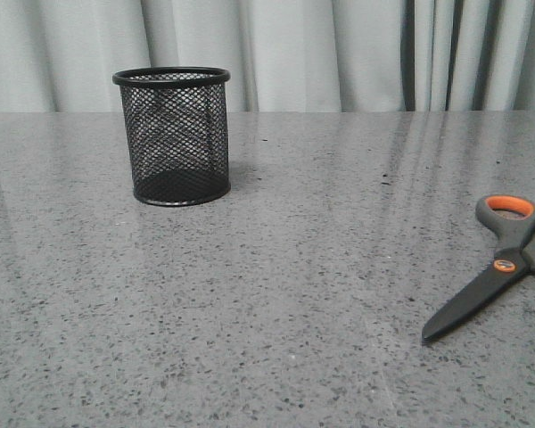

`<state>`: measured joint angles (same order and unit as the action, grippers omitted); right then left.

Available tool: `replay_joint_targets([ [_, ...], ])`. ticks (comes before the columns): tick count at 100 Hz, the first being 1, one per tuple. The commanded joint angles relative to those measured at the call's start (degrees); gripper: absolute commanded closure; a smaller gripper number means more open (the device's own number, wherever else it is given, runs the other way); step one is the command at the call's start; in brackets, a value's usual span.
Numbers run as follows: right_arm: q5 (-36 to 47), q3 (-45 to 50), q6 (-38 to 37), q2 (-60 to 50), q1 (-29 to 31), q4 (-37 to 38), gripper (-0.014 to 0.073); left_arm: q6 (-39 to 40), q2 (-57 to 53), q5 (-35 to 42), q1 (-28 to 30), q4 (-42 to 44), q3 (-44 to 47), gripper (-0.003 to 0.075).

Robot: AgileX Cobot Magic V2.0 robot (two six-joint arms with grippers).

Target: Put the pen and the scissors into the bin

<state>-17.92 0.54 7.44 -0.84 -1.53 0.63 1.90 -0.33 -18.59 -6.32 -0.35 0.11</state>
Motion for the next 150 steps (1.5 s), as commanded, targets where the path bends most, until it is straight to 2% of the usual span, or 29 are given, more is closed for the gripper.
replay_joint_targets([
  [1, 9.3, 0.9, 0.5, -0.8, 0.3, 0.2, 0.067, 0.2, -1.7, 5.9, 0.1, -2.5, 2.5, 0.0739],
  [17, 24.5, 0.9, 0.4, -0.8, 0.3, -0.1, 0.067, 0.3, -1.7, 11.2, 0.1, -25.2, 2.5, 0.0739],
  [29, 32.0, 0.9, -4.7, -0.8, 0.3, -4.5, 0.067, 0.3, -1.7, 16.1, 0.1, -34.3, 2.5, 0.0739],
  [40, 31.9, 0.9, -7.8, -0.8, 0.3, -8.0, 0.067, 0.3, -1.7, 16.5, 0.1, -43.1, 2.5, 0.0739],
  [50, 29.6, 0.9, -9.8, -0.8, 0.3, -15.6, 0.067, 0.3, -1.7, 17.8, 0.1, -51.3, 2.5, 0.0739],
  [58, 30.3, 0.6, -10.2, -0.8, 0.3, -20.0, 0.067, 0.0, -1.7, 17.1, 0.1, -53.5, 1.5, 0.0736],
  [64, 30.6, -0.5, -10.8, -0.8, 0.3, -20.8, 0.067, -1.9, -1.7, 16.0, 0.1, -51.9, -0.5, 0.0713],
  [75, 28.5, -4.2, -11.0, -0.2, 0.3, -20.8, 0.0657, -8.0, 0.2, 15.2, 0.1, -47.0, -6.2, 0.0578],
  [86, 25.4, -8.6, -11.0, 2.4, 0.3, -20.3, 0.0547, -10.8, 6.3, 12.8, 0.1, -42.8, -14.0, 0.0426],
  [91, 24.6, -10.5, -11.0, 4.2, 0.0, -20.1, 0.0468, -10.9, 10.4, 9.9, 0.1, -39.7, -18.0, 0.0393],
  [101, 20.6, -14.3, -11.0, 8.7, -0.9, -20.1, 0.0298, -10.8, 21.1, 1.5, 0.1, -32.1, -26.9, 0.04],
  [108, 16.1, -16.9, -11.0, 12.0, -1.6, -20.1, 0.0244, -10.3, 29.6, -4.6, 0.3, -28.3, -33.8, 0.0416],
  [118, 10.8, -19.7, -11.0, 16.5, -2.2, -20.1, 0.0244, -8.4, 41.5, -13.0, 0.3, -23.7, -44.3, 0.0428],
  [132, 8.0, -21.0, -11.0, 19.8, -2.2, -20.1, 0.0244, 2.9, 53.7, -24.6, 0.3, -9.5, -55.9, 0.0428],
  [143, 7.6, -21.0, -11.0, 19.9, -2.2, -20.1, 0.0244, 6.2, 60.1, -30.8, 0.3, -0.7, -60.7, 0.0428],
  [150, 7.5, -21.0, -11.0, 19.9, -2.2, -20.1, 0.0244, 6.7, 63.3, -34.1, 0.3, 1.3, -61.9, 0.0428],
])
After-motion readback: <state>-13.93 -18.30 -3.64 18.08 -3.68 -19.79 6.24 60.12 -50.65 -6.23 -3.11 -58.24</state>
